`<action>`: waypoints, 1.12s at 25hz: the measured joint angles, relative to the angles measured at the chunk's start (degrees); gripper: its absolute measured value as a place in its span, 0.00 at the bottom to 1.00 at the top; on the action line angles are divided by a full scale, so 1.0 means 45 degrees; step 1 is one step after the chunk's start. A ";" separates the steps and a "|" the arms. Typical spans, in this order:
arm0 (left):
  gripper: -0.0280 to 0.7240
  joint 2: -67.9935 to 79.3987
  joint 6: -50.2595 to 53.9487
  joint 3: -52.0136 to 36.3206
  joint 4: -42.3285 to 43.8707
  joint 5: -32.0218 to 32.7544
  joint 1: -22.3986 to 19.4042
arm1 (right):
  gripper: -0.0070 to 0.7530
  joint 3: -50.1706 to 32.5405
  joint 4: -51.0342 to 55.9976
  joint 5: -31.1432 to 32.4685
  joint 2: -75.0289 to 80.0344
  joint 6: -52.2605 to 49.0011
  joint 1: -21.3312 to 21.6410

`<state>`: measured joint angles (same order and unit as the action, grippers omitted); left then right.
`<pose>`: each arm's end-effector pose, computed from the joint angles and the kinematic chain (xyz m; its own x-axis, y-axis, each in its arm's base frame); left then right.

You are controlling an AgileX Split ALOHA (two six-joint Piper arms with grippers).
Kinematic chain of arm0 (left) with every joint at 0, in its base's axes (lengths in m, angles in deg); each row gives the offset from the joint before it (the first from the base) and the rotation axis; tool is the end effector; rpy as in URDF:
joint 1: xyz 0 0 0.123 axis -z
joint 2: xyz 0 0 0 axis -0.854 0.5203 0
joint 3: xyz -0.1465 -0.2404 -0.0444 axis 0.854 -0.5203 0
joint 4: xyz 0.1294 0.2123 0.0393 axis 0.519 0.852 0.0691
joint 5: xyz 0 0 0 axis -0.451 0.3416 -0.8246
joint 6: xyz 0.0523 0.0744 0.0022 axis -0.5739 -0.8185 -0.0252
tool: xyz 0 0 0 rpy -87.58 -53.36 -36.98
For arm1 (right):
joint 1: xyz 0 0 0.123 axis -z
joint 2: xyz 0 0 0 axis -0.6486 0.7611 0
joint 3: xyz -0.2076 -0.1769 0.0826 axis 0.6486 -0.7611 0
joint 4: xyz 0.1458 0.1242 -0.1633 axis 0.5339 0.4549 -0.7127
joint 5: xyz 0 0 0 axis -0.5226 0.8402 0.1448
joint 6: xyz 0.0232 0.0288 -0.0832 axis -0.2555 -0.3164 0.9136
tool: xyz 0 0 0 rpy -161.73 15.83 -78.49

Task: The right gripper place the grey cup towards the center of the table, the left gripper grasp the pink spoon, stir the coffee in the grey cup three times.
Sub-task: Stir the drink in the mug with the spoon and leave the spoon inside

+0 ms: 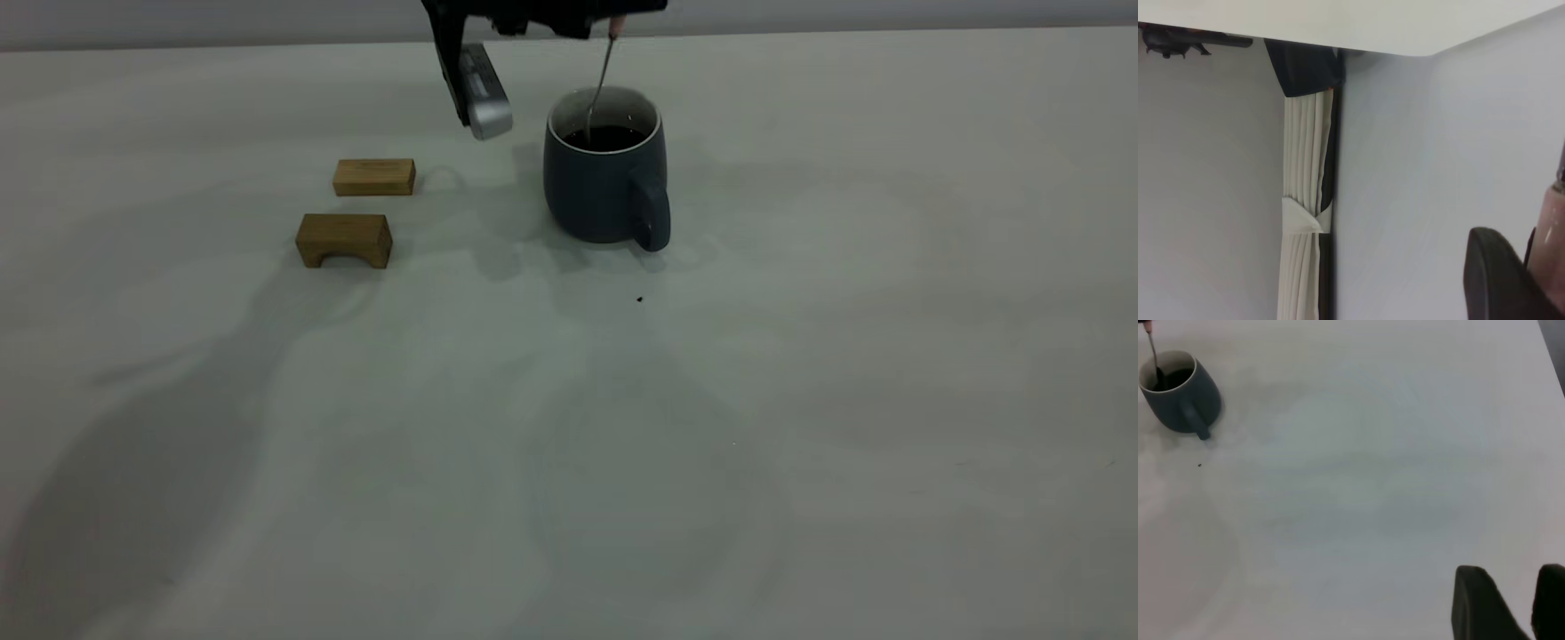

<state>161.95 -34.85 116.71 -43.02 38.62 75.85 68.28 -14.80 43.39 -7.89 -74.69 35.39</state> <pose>0.4719 -0.2105 0.0669 0.1515 -0.3747 0.9147 -0.9081 -0.4182 -0.0209 -0.0014 -0.0043 0.2634 -0.5591 0.0333 -0.8285 -0.0042 0.9991 0.0430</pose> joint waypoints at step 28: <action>0.22 0.2032 0.0044 0.2146 -0.0043 -0.0473 0.0033 | 0.32 0.0000 0.0000 0.0000 -0.0014 0.0000 0.0000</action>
<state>171.10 -34.65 126.36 -43.21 36.49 76.00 68.28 -14.80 43.39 -7.96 -74.69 35.39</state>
